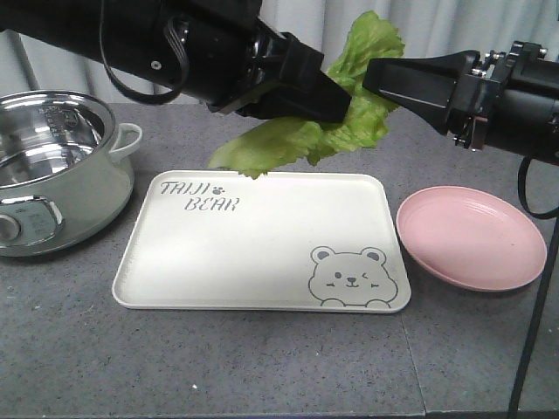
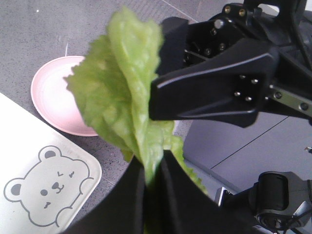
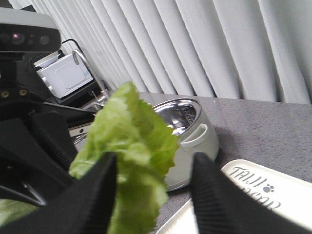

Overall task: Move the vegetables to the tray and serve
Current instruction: 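Pass the lettuce leaf from the left gripper to the right gripper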

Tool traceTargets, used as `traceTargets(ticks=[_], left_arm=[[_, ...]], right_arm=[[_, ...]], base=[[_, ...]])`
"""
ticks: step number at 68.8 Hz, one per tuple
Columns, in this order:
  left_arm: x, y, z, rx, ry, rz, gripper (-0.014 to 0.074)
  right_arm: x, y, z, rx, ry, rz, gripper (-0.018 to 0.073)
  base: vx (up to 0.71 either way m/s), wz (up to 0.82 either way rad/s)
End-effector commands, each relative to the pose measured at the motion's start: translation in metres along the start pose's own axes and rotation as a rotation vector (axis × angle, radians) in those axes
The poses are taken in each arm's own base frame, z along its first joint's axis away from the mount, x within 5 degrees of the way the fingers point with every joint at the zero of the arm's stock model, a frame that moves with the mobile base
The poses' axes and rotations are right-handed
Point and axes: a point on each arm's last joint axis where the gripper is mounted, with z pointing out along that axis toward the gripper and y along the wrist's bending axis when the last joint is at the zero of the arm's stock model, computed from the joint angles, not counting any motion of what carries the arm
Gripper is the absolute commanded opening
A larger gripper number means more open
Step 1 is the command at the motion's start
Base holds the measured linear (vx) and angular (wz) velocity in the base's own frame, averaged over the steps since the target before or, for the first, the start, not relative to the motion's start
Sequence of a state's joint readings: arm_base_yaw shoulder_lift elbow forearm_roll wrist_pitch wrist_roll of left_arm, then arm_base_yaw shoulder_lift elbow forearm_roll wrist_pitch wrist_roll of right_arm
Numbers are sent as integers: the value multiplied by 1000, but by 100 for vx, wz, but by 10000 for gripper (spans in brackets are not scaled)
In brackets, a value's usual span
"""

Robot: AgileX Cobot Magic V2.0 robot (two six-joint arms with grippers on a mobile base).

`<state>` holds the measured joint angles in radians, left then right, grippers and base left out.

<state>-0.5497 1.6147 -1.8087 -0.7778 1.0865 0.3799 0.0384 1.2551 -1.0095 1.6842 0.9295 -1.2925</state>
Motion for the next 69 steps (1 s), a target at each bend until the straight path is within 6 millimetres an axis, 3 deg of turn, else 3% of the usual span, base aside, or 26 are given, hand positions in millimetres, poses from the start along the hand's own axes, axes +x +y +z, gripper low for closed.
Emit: traceTargets(ticks=[1, 6, 23, 52, 69], left_arm=[[-10, -17, -15, 37, -96, 9, -7], [-10, -17, -15, 37, -91, 8, -3], [-11, -16, -16, 25, -109, 5, 60], [-9, -11, -15, -39, -86, 26, 330], [-9, -6, -16, -88, -84, 37, 363]], right_arm=[[-21, 14, -5, -64, -126, 23, 120], [-21, 14, -5, -65, -126, 22, -16], [-21, 14, -5, -69, -125, 22, -10], [-21, 14, -5, -70, -125, 22, -10], [-21, 14, -5, -69, -125, 17, -10]], base=[[0, 0], [0, 0], [0, 0], [0, 0], [0, 0]])
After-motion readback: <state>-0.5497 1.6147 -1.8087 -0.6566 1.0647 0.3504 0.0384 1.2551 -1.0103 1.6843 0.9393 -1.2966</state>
